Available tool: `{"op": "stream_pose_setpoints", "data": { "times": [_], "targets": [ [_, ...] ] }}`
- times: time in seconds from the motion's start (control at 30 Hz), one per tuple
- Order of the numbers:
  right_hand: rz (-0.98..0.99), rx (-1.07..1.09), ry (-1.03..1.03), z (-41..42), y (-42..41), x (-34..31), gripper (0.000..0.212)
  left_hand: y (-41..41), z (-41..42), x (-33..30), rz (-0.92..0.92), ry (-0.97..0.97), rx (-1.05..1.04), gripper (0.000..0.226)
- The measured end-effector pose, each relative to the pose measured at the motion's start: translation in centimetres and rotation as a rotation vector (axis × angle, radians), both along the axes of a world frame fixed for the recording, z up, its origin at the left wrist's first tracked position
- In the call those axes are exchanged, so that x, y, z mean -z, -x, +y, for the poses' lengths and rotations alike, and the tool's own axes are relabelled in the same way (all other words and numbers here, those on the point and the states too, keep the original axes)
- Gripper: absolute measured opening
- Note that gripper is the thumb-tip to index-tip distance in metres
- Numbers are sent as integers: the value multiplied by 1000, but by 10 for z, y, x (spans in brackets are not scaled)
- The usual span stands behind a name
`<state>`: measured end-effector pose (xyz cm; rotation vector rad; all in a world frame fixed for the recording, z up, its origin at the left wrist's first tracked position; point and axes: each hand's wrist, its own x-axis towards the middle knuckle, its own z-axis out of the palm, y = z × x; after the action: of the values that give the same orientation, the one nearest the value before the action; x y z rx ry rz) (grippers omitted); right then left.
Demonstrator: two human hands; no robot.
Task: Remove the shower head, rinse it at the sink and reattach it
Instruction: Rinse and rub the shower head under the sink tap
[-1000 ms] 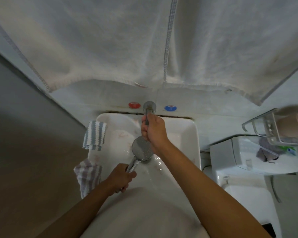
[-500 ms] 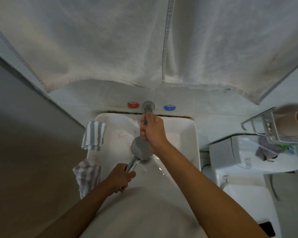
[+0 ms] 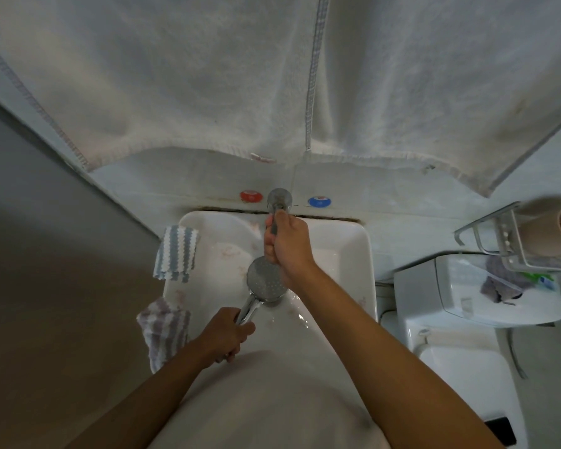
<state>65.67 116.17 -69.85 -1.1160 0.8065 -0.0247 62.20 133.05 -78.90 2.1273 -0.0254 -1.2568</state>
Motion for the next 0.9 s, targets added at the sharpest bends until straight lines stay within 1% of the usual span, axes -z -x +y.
{"op": "stream_pose_setpoints", "data": {
  "times": [0.1, 0.17, 0.23, 0.3, 0.33, 0.37, 0.4, 0.43, 0.5, 0.57, 0.63, 0.73, 0.77, 0.87, 0.9],
  "targets": [
    [-5, -30, 3, -3, 1, 1, 35, -1, 0, 0, 3, 1, -1, 12],
    [2, -27, 49, -6, 7, 5, 45, -1, 0, 0, 10, 1, -10, 12],
    [31, 109, 133, -11, 18, 19, 53, -1, 0, 0, 17, -6, -17, 13],
    [161, 323, 251, -18, 30, 44, 50, -1, 1, 0, 16, -5, -20, 14],
    [261, 386, 309, -21, 35, 58, 44, -1, 1, 0, 13, -5, -19, 15],
    [366, 389, 353, -24, 39, 73, 39, -1, 2, 1, 9, -6, -17, 15],
    [443, 325, 359, -23, 43, 83, 35, -1, 2, 1, 9, -6, -15, 15],
    [482, 226, 320, -20, 45, 92, 35, -1, 1, 2, 13, -6, -13, 15],
    [480, 24, 188, -11, 49, 105, 47, -1, 1, 2, 40, 17, -20, 15],
    [437, -56, 41, -2, 48, 104, 54, -2, 1, 2, 75, 36, -31, 15],
    [383, -82, -12, 2, 46, 99, 51, -4, -1, 0, 102, 38, -34, 15],
    [331, -66, 44, -1, 42, 100, 29, -6, -6, -4, 155, 75, -51, 16],
    [333, -61, 58, -2, 40, 102, 28, -8, -8, -5, 175, 75, -47, 19],
    [353, -36, 50, 1, 37, 106, 25, -16, -11, -1, 222, 81, -93, 42],
    [349, -21, 35, 3, 37, 107, 22, -22, -12, 4, 193, 79, -109, 49]
  ]
}}
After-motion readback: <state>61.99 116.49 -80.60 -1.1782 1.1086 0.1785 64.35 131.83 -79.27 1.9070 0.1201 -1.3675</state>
